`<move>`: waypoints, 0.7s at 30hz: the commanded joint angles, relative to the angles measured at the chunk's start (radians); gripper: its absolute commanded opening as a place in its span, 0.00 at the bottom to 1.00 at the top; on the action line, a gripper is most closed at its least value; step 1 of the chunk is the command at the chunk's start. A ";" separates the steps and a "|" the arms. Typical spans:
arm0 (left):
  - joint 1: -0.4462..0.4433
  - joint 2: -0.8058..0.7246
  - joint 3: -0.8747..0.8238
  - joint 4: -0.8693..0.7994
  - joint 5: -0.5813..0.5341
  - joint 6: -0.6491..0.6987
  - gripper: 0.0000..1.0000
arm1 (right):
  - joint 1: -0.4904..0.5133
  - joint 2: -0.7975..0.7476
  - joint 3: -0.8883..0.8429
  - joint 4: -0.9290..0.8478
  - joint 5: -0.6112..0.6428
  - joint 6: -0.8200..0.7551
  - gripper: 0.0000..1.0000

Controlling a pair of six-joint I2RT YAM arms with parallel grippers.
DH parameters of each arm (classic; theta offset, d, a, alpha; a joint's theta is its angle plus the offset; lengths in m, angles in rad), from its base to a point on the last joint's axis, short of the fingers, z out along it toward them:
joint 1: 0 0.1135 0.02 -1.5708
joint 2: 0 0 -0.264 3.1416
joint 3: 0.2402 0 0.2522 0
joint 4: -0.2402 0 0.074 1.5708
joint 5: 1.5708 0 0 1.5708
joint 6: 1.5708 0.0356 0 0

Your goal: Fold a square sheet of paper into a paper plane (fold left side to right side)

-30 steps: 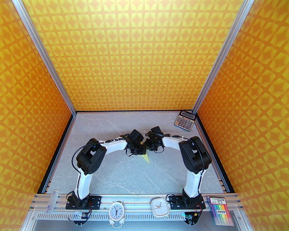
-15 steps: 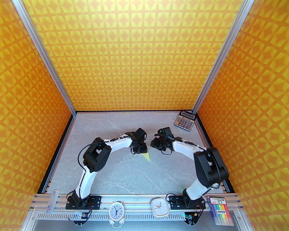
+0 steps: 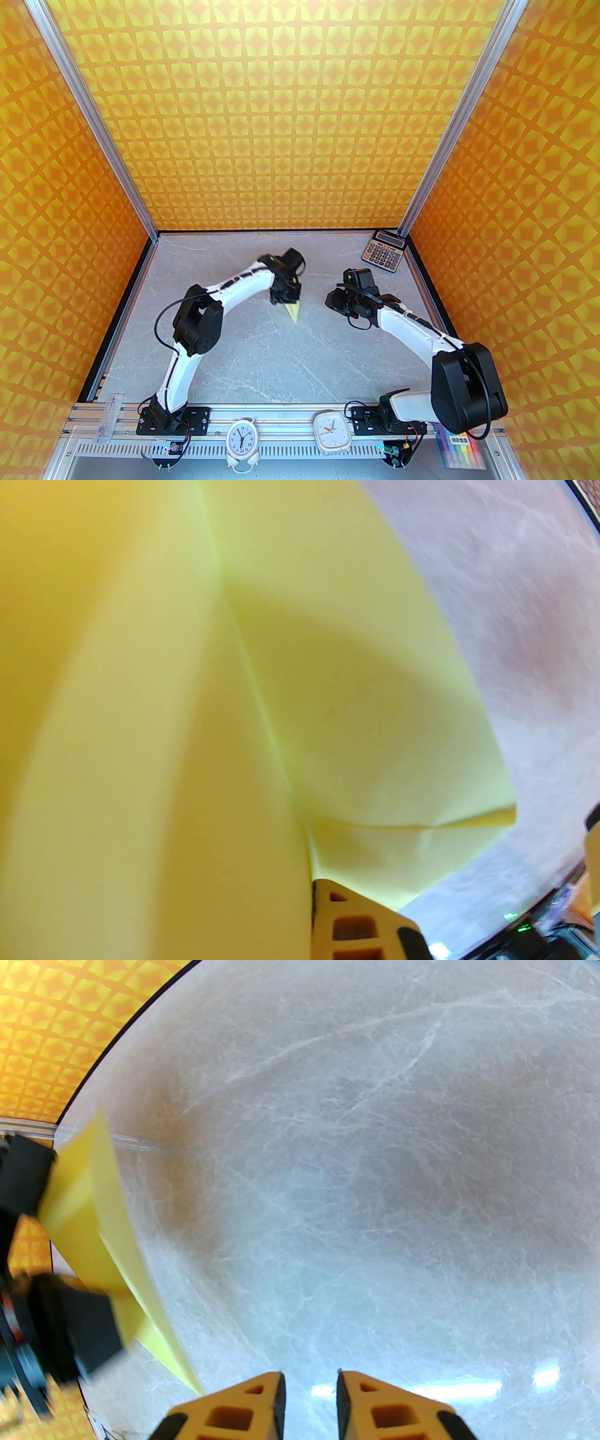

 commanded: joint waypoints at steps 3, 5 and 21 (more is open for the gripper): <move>0.082 0.188 0.260 -0.289 -0.161 0.219 0.01 | -0.006 -0.034 -0.028 -0.026 0.011 -0.017 0.26; 0.103 0.257 0.354 -0.337 -0.165 0.245 0.00 | -0.006 -0.041 -0.030 -0.031 0.010 -0.018 0.26; 0.138 0.341 0.377 -0.265 -0.180 0.233 0.37 | -0.006 -0.065 -0.056 -0.052 0.020 -0.013 0.25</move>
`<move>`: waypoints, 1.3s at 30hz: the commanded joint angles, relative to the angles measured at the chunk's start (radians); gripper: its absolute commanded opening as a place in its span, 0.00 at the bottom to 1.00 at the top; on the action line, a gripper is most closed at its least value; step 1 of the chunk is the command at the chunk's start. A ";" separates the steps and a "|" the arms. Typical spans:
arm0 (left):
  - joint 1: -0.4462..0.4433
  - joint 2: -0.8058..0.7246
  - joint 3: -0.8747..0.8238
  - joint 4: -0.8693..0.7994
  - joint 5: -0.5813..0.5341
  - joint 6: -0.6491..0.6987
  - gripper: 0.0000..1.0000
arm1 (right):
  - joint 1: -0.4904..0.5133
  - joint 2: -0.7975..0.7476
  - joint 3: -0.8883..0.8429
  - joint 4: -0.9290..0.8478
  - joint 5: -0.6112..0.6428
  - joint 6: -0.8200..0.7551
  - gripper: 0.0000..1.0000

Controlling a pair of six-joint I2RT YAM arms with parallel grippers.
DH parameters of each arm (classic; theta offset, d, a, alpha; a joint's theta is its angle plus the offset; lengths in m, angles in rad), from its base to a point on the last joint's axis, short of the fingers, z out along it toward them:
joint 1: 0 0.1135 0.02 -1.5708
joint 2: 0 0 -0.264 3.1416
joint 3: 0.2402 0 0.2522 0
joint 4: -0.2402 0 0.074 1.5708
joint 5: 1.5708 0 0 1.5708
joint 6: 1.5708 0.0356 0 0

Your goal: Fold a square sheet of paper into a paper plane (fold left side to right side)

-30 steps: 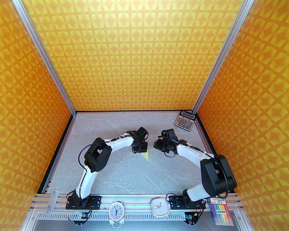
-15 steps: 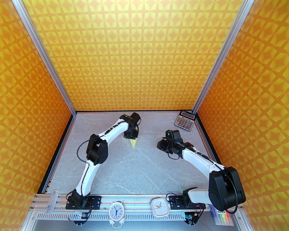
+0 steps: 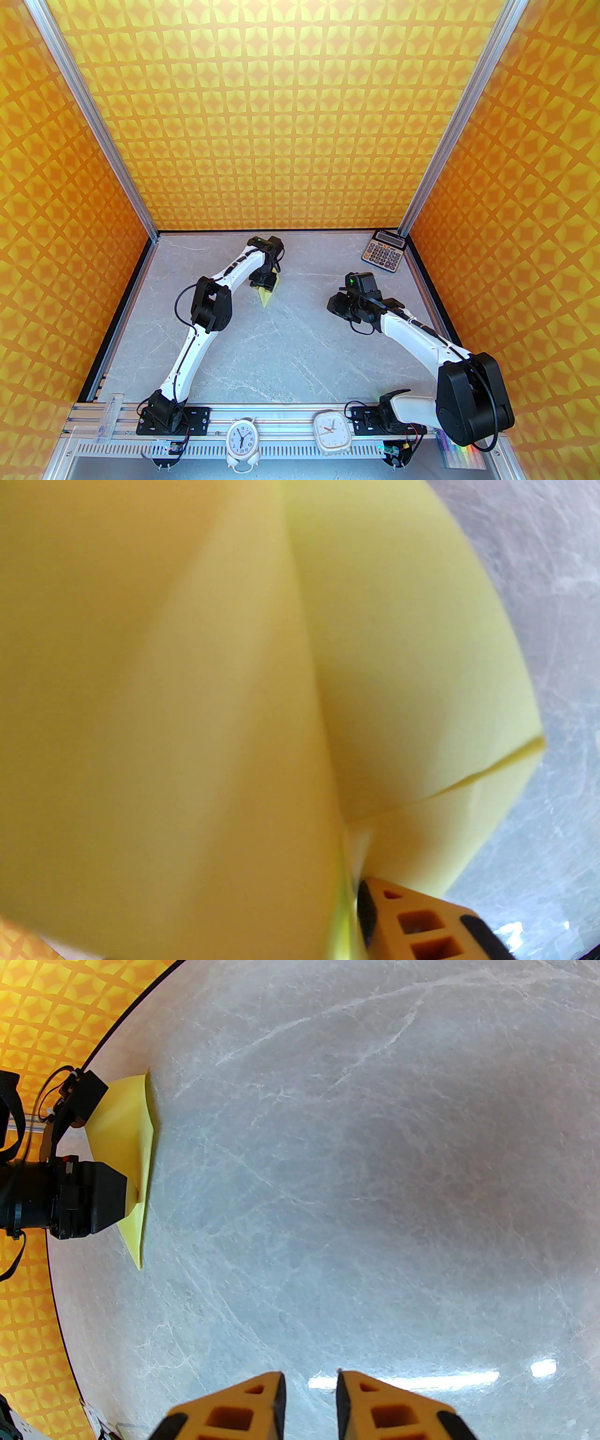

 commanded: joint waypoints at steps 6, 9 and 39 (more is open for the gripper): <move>0.000 -0.047 -0.015 0.010 -0.017 -0.023 0.35 | -0.006 -0.029 -0.007 -0.031 0.026 -0.022 0.26; 0.004 -0.114 0.005 -0.007 -0.009 -0.035 0.47 | -0.008 -0.045 0.012 -0.057 0.059 -0.044 0.29; 0.541 -1.316 -1.838 1.424 -0.315 0.046 0.99 | -0.010 0.013 -0.361 1.054 0.790 -0.642 0.99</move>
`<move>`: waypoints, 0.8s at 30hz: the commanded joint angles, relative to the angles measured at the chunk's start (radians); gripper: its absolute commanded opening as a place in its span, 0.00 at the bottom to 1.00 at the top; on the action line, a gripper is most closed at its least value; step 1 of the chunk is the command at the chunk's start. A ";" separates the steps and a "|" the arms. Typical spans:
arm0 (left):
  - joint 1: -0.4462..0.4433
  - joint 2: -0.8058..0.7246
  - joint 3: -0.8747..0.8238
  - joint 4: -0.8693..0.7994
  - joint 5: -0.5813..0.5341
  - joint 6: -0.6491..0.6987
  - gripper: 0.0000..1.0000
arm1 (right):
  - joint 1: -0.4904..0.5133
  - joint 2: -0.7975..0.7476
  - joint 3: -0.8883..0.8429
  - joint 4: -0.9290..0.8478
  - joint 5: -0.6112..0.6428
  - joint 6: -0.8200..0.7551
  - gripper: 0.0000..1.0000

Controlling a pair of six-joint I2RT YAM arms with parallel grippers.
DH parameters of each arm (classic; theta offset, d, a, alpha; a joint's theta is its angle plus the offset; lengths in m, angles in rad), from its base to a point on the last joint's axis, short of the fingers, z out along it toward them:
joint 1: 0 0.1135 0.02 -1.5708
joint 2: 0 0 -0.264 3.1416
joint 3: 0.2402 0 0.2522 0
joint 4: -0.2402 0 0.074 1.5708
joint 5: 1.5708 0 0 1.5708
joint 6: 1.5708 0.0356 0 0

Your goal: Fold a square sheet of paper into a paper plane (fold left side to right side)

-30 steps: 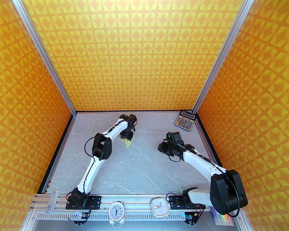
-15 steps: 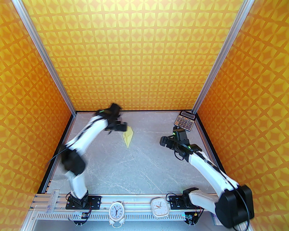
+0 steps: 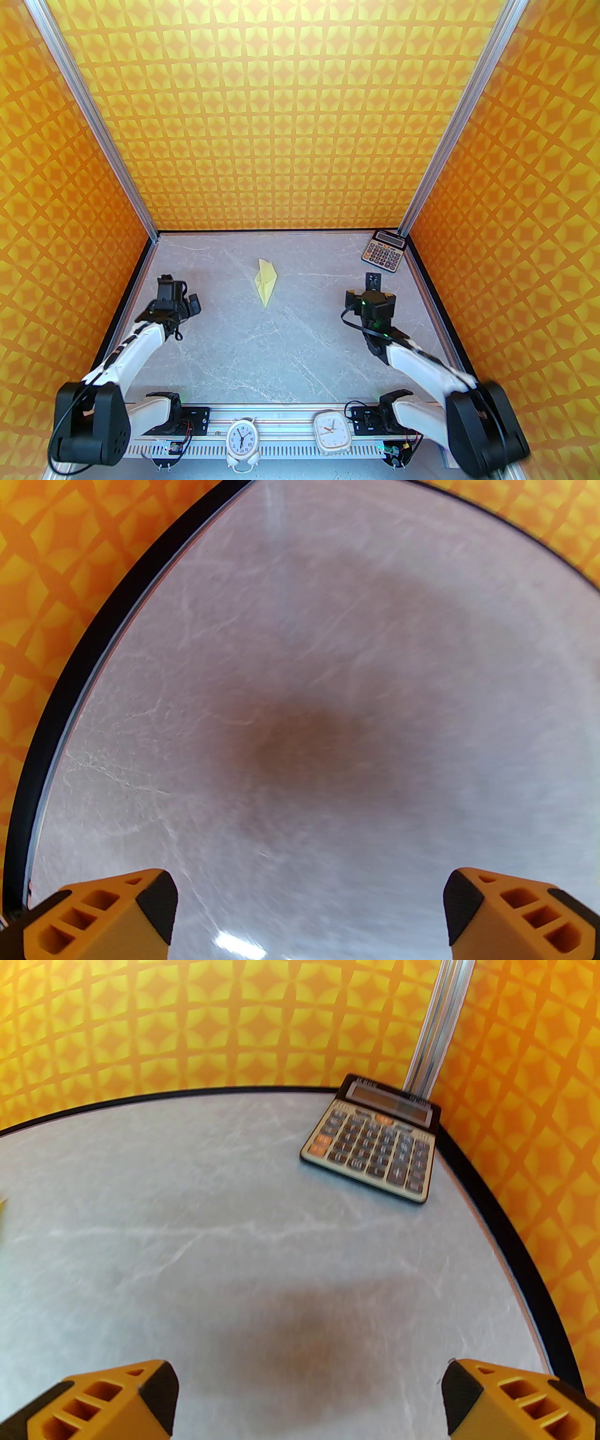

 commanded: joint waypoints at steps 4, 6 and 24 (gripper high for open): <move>0.030 0.153 -0.110 0.642 -0.038 0.163 0.99 | -0.041 0.215 0.026 0.315 0.007 -0.061 0.99; 0.029 0.199 -0.092 0.704 -0.027 0.185 0.99 | -0.077 0.199 0.014 0.297 -0.078 -0.037 0.99; 0.029 0.291 -0.251 1.119 0.172 0.287 0.99 | -0.140 0.234 -0.031 0.398 -0.227 -0.021 0.99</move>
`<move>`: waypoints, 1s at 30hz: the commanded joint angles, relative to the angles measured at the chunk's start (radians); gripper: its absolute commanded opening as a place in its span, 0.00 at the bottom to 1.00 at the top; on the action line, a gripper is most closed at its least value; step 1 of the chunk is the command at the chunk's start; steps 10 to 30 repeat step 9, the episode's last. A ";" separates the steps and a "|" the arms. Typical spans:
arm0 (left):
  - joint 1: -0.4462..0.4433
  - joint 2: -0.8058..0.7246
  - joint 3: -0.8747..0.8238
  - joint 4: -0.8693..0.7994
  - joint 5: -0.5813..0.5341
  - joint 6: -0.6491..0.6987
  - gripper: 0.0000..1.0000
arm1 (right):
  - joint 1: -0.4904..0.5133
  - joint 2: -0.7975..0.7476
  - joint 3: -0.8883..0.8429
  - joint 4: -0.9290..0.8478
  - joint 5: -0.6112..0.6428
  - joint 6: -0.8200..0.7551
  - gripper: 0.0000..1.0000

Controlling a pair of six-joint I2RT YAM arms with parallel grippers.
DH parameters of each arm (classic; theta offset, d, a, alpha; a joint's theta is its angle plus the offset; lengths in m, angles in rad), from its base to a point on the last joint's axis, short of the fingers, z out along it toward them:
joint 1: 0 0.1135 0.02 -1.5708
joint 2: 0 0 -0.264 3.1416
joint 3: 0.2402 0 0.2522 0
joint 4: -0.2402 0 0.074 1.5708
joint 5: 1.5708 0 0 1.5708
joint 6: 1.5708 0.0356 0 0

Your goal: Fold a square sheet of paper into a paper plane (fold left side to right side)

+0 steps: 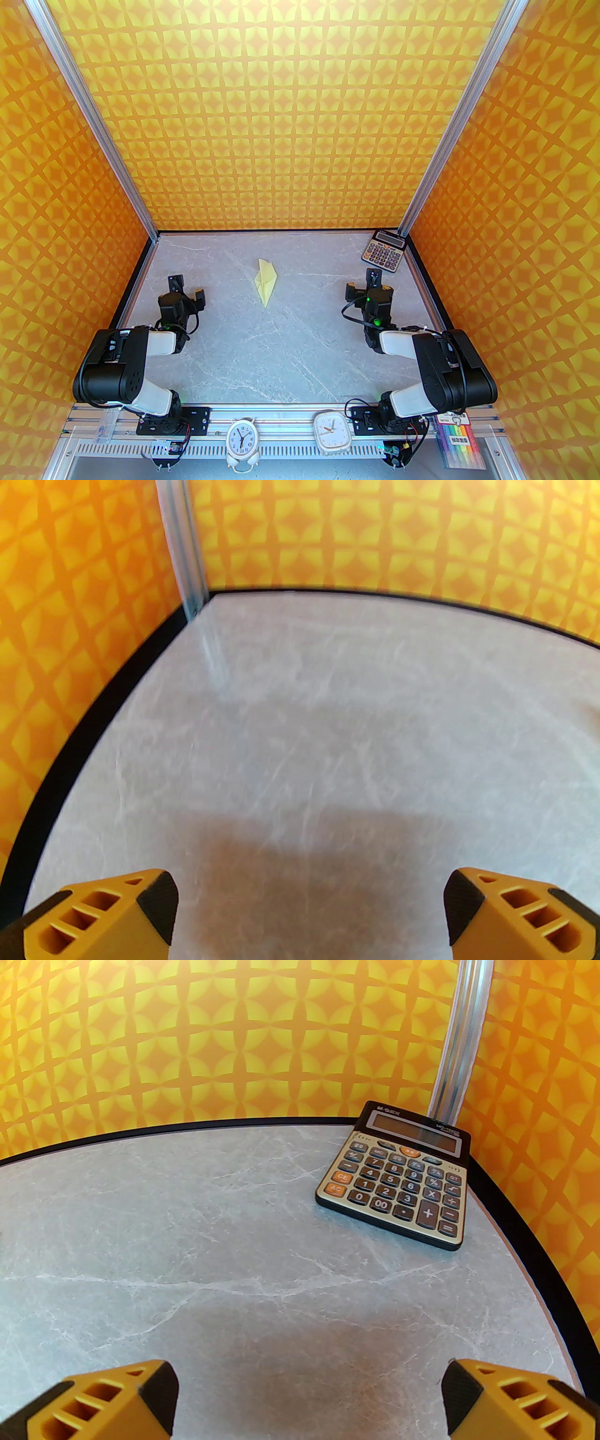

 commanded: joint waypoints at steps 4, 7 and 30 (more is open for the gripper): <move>0.002 0.001 0.002 0.057 0.034 0.020 0.99 | -0.004 0.002 -0.005 0.028 -0.022 0.008 0.99; 0.002 0.002 0.001 0.061 0.034 0.020 0.99 | -0.004 0.004 0.000 0.019 -0.037 0.003 0.99; 0.002 0.003 0.002 0.060 0.034 0.020 0.99 | -0.004 0.004 -0.002 0.022 -0.038 0.003 0.99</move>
